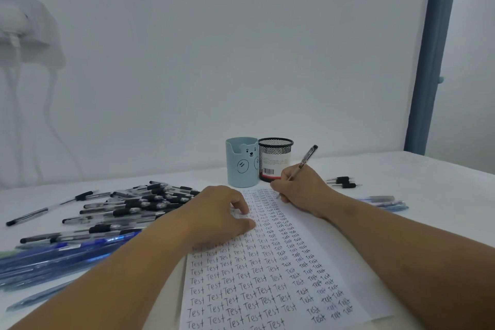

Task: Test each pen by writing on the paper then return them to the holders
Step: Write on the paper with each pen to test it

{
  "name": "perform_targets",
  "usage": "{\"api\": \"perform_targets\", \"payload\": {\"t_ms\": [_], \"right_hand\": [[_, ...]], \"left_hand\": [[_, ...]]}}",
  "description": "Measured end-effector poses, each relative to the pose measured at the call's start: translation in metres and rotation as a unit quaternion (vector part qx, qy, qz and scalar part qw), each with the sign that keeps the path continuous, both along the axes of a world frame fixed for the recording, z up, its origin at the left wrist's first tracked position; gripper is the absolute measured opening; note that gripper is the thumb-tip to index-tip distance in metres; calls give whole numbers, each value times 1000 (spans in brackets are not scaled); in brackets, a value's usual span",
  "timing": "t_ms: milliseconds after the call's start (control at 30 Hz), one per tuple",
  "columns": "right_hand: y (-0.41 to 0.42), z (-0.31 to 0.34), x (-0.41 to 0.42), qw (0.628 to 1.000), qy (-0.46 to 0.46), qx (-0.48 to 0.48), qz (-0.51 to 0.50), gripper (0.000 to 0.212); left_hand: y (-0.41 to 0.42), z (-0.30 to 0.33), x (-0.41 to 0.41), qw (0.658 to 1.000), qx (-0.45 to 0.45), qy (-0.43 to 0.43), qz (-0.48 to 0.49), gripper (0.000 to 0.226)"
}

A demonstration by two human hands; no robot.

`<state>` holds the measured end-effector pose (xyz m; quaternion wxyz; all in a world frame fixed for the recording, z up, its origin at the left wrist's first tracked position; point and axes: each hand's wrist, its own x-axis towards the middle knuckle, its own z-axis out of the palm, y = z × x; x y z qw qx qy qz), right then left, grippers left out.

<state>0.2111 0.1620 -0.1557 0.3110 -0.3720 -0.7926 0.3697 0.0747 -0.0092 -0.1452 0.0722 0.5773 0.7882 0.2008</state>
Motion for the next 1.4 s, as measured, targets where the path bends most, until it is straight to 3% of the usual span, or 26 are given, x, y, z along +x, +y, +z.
{"api": "perform_targets", "payload": {"t_ms": [733, 1100, 1400], "right_hand": [[1, -1, -3, 1000, -4, 18, 14, 32], [1, -1, -3, 1000, 20, 3, 4, 21], [4, -3, -5, 1000, -2, 26, -9, 33]], "left_hand": [[6, 5, 2, 1000, -21, 21, -7, 29], [4, 4, 4, 1000, -14, 2, 6, 27], [1, 2, 2, 1000, -9, 5, 4, 29]]}}
